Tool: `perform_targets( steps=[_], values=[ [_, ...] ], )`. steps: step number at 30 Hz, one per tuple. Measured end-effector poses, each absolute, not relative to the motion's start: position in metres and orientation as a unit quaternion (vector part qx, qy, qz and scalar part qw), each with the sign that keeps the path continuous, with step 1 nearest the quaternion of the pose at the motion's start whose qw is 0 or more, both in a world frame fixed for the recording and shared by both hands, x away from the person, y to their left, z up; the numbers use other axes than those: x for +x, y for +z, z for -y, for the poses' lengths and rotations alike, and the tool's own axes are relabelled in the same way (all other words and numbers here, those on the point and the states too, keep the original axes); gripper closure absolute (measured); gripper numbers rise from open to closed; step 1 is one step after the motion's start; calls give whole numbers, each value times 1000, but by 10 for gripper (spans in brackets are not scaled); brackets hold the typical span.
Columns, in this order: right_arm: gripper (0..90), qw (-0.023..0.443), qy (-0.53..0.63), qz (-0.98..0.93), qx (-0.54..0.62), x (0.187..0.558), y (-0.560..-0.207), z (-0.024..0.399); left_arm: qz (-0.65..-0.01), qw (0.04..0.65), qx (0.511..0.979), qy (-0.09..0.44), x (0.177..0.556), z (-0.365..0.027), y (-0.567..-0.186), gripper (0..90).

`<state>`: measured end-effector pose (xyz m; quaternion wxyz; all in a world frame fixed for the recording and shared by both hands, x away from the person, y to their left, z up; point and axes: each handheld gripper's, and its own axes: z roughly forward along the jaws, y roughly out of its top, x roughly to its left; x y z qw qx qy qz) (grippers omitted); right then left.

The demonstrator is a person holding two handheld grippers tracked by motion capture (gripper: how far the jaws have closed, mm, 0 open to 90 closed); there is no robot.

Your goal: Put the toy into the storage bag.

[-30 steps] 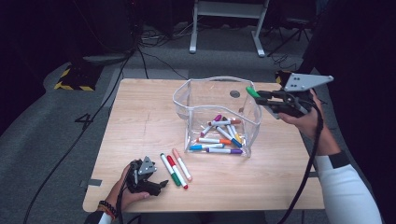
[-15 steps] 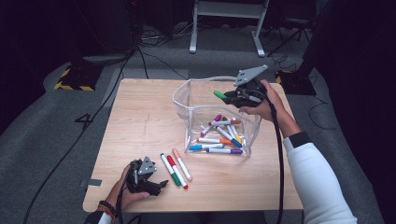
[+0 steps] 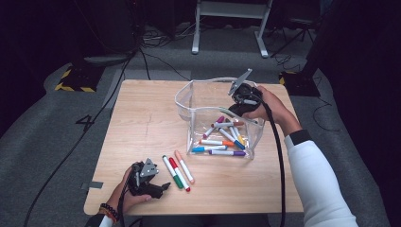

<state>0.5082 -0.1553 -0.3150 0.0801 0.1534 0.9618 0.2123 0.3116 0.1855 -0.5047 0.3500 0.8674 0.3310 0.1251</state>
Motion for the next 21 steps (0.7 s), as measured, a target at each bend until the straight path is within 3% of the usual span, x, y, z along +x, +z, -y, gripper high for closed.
perform_targets(
  steps=[6, 21],
  values=[
    [730, 71, 196, -969, 135, 502, -317, 151, -331, 350, 867, 125, 312, -186, -505, 145],
    [393, 140, 299, -924, 195, 492, -304, 173, -331, 350, 868, 125, 312, -185, -505, 144]
  ],
)
